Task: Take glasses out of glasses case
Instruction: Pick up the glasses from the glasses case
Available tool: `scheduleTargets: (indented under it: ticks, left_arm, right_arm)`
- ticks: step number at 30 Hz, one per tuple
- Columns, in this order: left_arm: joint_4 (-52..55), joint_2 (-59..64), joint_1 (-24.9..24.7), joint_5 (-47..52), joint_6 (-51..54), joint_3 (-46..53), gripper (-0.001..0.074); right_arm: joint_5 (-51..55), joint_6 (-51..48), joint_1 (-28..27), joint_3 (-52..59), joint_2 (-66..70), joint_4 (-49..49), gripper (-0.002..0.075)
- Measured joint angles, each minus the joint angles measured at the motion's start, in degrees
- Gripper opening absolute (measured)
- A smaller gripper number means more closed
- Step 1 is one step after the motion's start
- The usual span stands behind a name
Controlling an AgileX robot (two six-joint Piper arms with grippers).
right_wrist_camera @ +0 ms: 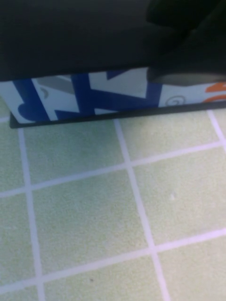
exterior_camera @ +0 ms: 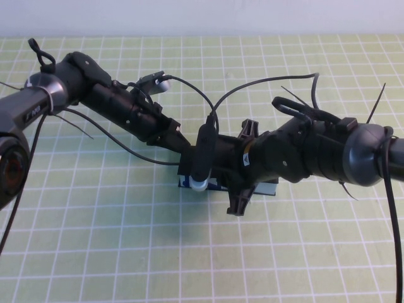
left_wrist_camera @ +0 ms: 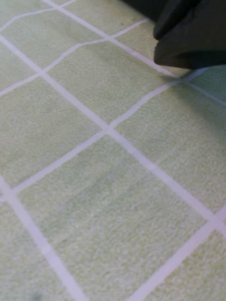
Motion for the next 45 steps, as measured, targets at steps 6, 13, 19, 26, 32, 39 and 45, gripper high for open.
scheduleTargets:
  ticks: [6, 13, 19, 26, 32, 39, 45]
  left_arm:
    - [0.0, 0.0, 0.0, -1.1, 0.0, -0.1, -0.0004]
    - [0.1, -0.4, 0.0, -0.2, 0.0, -0.1, -0.0004]
    - [0.5, -5.0, 1.5, 0.4, 0.0, -0.1, -0.0004]
    - [0.1, -11.6, 3.7, 0.8, 2.5, -0.1, -0.0004]
    - [-5.3, -11.9, 3.7, 1.0, 8.8, 3.0, -0.0004]
    - [-17.4, -15.0, 3.7, 0.4, 30.5, 19.2, -0.0004]
    - [-27.9, -17.0, 3.7, -0.1, 52.6, 31.2, -0.0004]
  right_arm:
    - [-0.2, 4.3, 0.2, 0.0, 0.2, -4.2, 0.0064]
    - [-0.1, 15.6, 0.2, -0.1, 0.1, -13.0, 0.0045]
    - [1.3, 17.3, 0.2, -0.1, -1.9, -14.0, 0.0017]
    - [2.1, 17.8, 0.1, 0.0, -3.4, -14.0, 0.0010]
    - [2.5, 18.0, 0.0, 0.0, -4.1, -14.0, 0.0005]
    - [3.4, 19.2, 0.0, -1.3, -4.1, -13.8, 0.0003]
    - [4.3, 19.7, 0.0, -2.2, -4.1, -13.8, 0.0001]
